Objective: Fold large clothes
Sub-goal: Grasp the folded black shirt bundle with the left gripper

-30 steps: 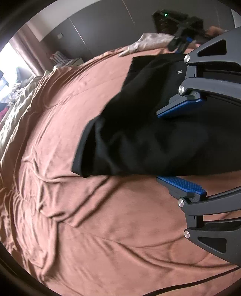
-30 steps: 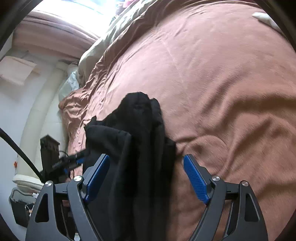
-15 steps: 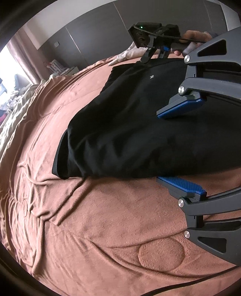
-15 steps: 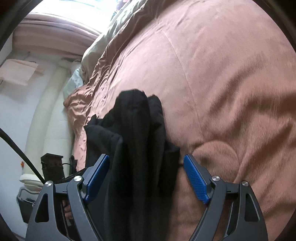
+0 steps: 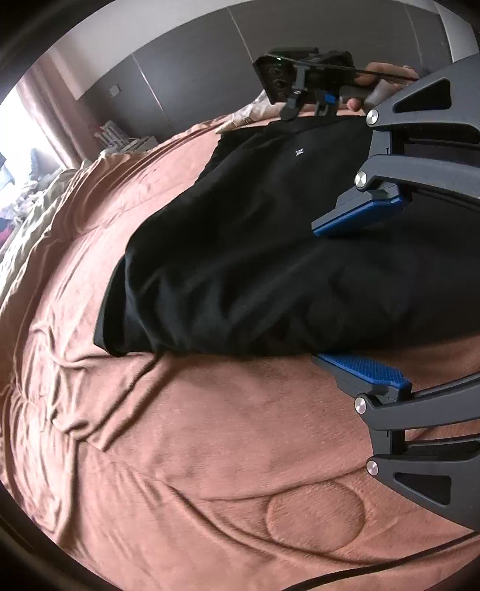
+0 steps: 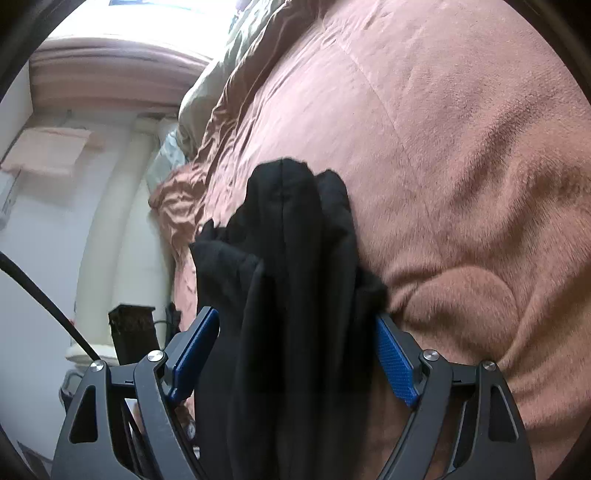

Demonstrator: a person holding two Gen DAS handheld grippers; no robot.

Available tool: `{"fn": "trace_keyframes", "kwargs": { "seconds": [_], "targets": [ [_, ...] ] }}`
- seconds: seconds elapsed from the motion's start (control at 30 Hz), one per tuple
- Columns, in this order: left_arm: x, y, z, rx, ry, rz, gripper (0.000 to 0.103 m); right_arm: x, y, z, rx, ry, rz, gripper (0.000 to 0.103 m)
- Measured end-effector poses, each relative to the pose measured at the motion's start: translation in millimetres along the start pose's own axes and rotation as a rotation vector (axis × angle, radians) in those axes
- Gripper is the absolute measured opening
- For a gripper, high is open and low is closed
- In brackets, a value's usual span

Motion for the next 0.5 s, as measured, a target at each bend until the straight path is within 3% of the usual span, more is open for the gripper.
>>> {"fn": "trace_keyframes", "kwargs": {
  "seconds": [0.17,0.3,0.5],
  "targets": [
    [-4.2,0.7,-0.9,-0.014,0.008,0.002,0.063,2.2,-2.5,7.5,-0.123,-0.046,-0.032,0.081],
    [-1.7,1.6,-4.3,-0.007,0.012,0.01,0.063,14.9,9.0,9.4,-0.105,-0.022,-0.018,0.081],
    [-1.5,2.8,-4.5,-0.014,0.011,0.002,0.063,6.7,14.3,11.8,-0.033,0.002,0.028,0.081]
  ]
}}
Point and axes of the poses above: each gripper's, at about its wrist camera, not at the fingertips, and y roughly the way its jaws point, z to its left, x to its top, the point moved 8 cm from there along y, roughly the way its jaws point, and after that the axes turned 13 degrees about z, right-handed, at the moved point
